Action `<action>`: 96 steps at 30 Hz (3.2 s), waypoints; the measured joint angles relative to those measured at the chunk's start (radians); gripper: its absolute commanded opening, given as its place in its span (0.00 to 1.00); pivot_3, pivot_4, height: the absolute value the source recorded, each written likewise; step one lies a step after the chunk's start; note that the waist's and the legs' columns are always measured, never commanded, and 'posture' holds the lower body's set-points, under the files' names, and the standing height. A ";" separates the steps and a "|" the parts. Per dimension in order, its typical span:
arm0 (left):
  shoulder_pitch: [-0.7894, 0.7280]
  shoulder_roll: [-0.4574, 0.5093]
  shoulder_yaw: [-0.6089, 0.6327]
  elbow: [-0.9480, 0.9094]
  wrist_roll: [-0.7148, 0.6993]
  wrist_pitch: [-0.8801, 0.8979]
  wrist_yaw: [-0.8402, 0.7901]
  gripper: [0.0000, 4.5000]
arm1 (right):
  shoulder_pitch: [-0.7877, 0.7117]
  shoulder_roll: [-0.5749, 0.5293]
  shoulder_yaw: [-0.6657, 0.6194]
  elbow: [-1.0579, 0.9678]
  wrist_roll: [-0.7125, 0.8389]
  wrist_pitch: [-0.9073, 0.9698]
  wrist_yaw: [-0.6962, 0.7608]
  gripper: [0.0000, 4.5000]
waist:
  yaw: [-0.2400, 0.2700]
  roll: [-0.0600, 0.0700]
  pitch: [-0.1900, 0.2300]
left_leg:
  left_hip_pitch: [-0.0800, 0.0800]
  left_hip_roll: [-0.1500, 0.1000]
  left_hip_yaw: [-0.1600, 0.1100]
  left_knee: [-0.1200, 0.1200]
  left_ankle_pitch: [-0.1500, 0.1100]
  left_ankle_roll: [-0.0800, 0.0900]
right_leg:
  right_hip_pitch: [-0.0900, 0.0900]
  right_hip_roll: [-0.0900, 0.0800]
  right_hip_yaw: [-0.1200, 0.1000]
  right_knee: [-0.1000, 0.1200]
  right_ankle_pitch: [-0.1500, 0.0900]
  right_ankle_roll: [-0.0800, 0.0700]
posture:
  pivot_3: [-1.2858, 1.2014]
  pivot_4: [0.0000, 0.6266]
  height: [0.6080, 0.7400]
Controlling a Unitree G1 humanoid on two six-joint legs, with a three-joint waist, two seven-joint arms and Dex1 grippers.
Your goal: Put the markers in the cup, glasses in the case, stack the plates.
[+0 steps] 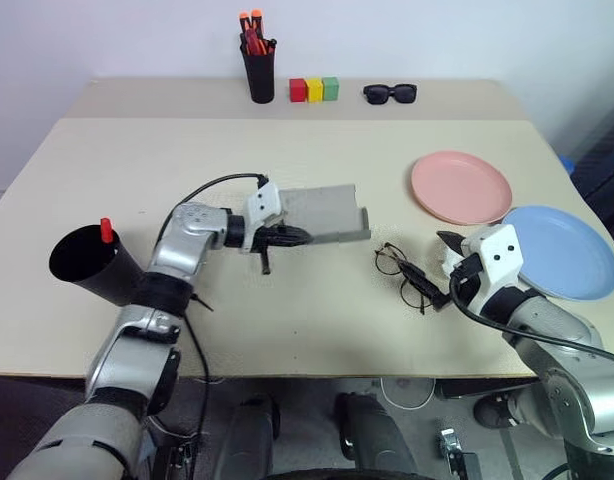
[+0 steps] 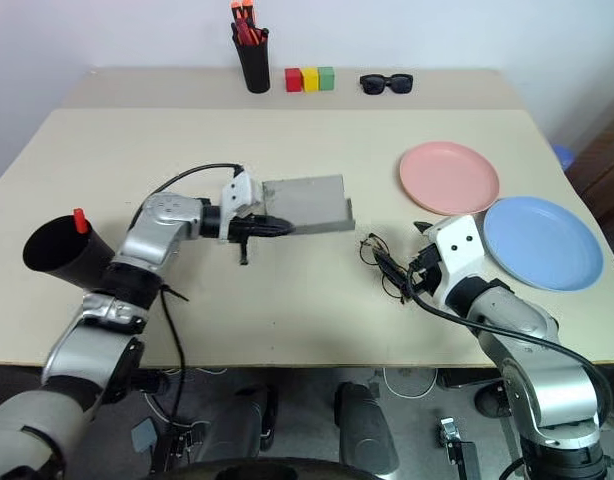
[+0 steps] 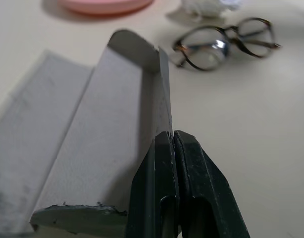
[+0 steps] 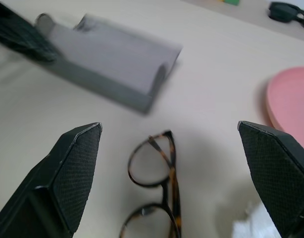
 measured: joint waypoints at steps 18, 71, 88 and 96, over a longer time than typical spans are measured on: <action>0.106 0.014 0.003 -0.242 -0.037 0.076 0.128 0.51 | -0.117 -0.111 0.057 0.098 -0.011 0.122 0.063 1.00 | -0.003 0.000 0.000 | 0.001 0.000 0.000 0.000 0.000 0.000 | 0.000 0.000 0.000 0.000 0.000 0.000 | 0.52 0.24 1.00; 0.632 0.002 -0.043 -0.694 -0.152 -0.054 0.324 0.52 | -0.341 -0.155 0.278 0.065 -0.100 0.606 -0.086 0.01 | -0.002 0.001 -0.001 | 0.001 0.001 0.002 0.000 0.000 0.000 | 0.000 0.000 0.001 -0.001 -0.002 -0.003 | 0.52 0.24 1.00; 0.719 0.056 0.215 -0.707 -0.183 0.009 0.528 0.52 | -0.792 -0.052 0.627 0.376 -0.295 -0.068 0.248 0.01 | -0.008 0.002 0.000 | 0.001 0.002 0.003 -0.001 0.000 0.000 | -0.002 0.000 0.000 0.000 -0.001 -0.003 | 0.52 0.24 1.00; 0.805 0.071 0.238 -0.802 -0.183 0.031 0.568 0.52 | -0.837 0.048 0.731 0.709 -0.456 -0.371 0.361 0.01 | -0.004 0.001 0.000 | 0.001 0.001 0.003 -0.001 0.000 0.000 | -0.002 -0.001 0.000 0.000 -0.001 -0.003 | 0.52 0.24 1.00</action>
